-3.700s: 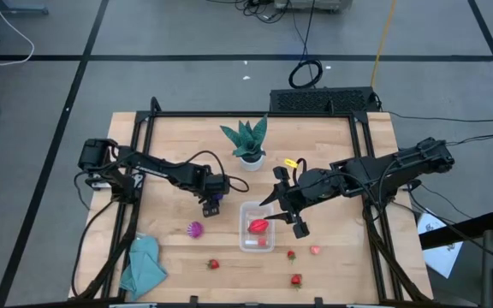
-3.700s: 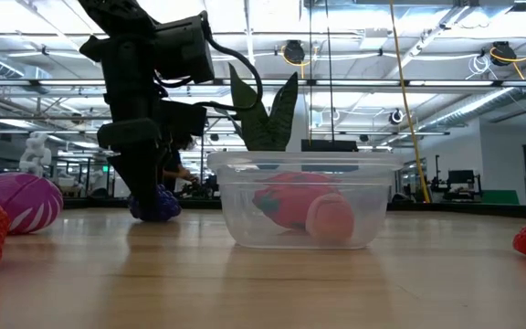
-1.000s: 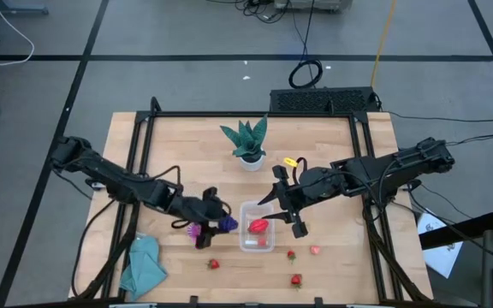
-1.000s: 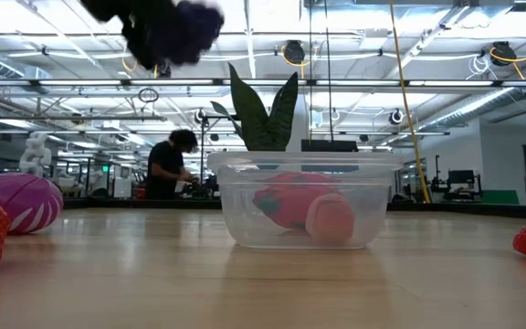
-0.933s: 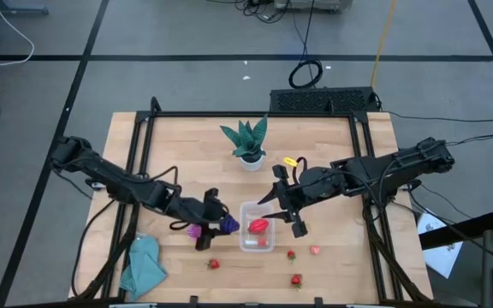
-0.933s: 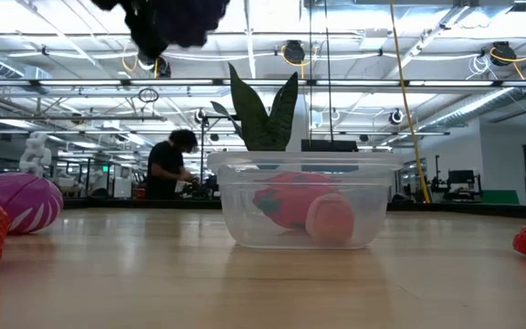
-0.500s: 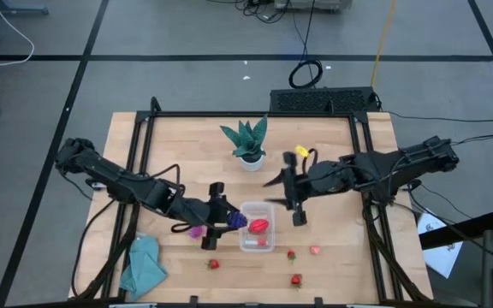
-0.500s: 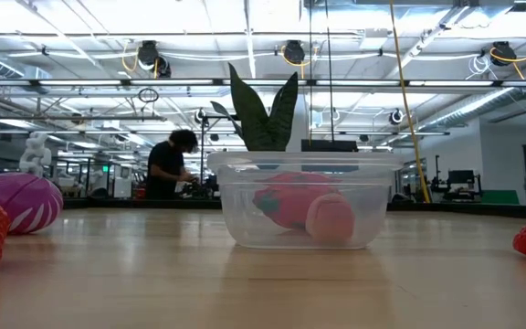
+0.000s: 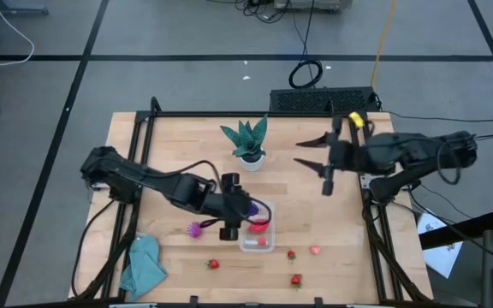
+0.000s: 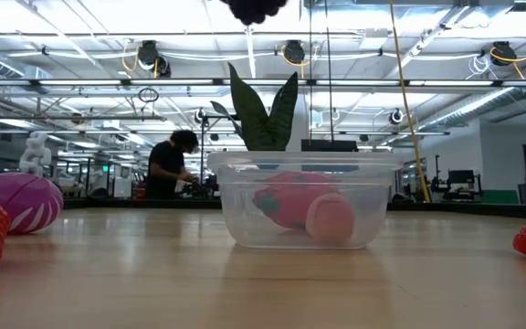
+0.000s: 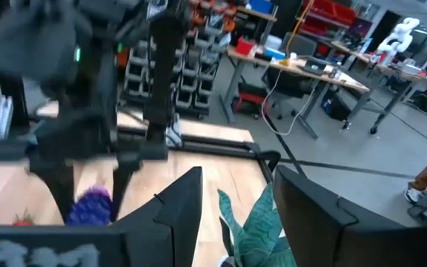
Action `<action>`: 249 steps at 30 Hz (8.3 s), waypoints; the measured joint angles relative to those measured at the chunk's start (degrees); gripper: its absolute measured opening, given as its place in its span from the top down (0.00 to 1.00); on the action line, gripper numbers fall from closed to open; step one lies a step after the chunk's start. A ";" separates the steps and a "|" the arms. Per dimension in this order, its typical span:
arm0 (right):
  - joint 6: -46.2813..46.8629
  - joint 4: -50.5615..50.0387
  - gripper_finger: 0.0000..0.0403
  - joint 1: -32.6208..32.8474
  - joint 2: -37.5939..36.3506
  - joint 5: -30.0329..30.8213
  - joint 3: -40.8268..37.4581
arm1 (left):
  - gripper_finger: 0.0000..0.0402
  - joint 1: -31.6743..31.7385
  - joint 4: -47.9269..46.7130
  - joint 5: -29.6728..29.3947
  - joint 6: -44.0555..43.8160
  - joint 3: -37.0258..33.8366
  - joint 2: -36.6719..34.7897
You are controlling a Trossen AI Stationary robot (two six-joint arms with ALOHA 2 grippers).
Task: Pick and placing Produce into tupperware
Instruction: Put the blue grapes into the transparent bin, then put the purple onion into the transparent bin
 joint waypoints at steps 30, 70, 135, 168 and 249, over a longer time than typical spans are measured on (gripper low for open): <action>1.55 -3.12 0.60 0.00 -1.16 -0.18 -0.02 | 0.41 3.72 -6.15 9.57 -4.24 8.24 20.37; 2.95 -3.58 0.60 0.02 -1.11 -0.50 -3.26 | 0.41 4.26 -4.68 10.99 -6.07 8.22 25.49; 1.85 -1.22 0.60 0.09 -1.11 -0.55 -3.26 | 0.25 -3.97 -29.24 1.28 -23.27 8.28 6.86; 1.88 -0.82 0.60 0.11 -1.11 -0.68 -3.26 | 0.25 -13.54 -26.01 13.64 -51.08 -7.43 7.52; 2.51 1.75 0.60 0.13 -1.13 -0.74 -3.26 | 0.25 -11.48 -13.19 12.89 -52.09 -23.78 7.48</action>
